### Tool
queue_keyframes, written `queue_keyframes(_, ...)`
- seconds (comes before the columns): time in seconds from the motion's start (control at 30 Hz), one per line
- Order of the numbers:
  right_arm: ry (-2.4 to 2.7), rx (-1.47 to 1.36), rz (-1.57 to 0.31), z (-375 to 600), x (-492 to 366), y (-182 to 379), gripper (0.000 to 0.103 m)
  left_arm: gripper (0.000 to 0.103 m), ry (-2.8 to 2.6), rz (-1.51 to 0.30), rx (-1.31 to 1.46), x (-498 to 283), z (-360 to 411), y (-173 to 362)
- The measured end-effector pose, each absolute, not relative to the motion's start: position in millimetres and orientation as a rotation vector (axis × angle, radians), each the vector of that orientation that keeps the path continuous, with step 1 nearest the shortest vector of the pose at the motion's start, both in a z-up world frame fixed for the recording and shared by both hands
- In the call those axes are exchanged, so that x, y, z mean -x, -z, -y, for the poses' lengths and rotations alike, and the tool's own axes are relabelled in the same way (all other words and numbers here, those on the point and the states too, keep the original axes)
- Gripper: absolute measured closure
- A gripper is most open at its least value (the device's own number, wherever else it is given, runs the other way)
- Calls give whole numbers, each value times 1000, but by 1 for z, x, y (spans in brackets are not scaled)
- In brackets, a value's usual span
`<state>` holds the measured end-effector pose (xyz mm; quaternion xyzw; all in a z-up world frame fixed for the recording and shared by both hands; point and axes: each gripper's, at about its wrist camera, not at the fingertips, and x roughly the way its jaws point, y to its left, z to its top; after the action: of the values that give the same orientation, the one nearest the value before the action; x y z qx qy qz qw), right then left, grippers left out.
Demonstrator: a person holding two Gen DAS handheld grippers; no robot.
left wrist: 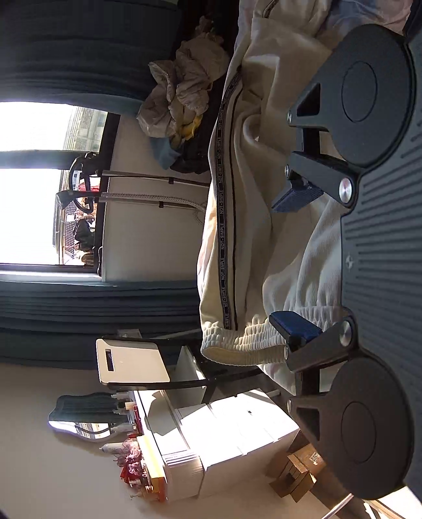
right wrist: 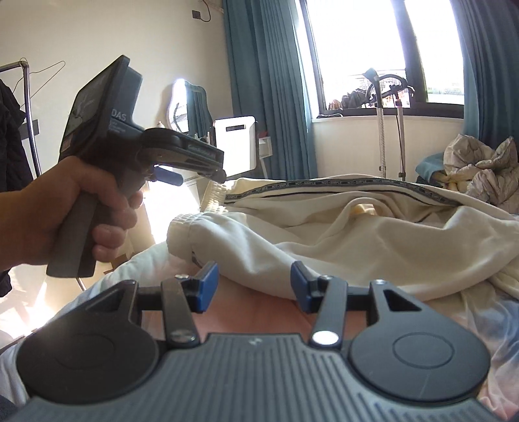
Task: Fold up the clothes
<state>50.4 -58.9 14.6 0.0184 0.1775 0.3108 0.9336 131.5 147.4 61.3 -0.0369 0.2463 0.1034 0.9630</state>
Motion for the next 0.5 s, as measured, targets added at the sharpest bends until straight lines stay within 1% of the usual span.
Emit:
queue_keyframes(0.2,-511,10,-322,122,-41,-20,53,32,-206,-471,115,-101,-85,-35)
queue_keyframes(0.33,-441,39,-317,158,-42,-13,53,32,-190,-503,30,-99,-46,-16)
queue_keyframes(0.5,-374,21,-322,193,-49,14,53,32,-169,-560,60,-100,-31,1)
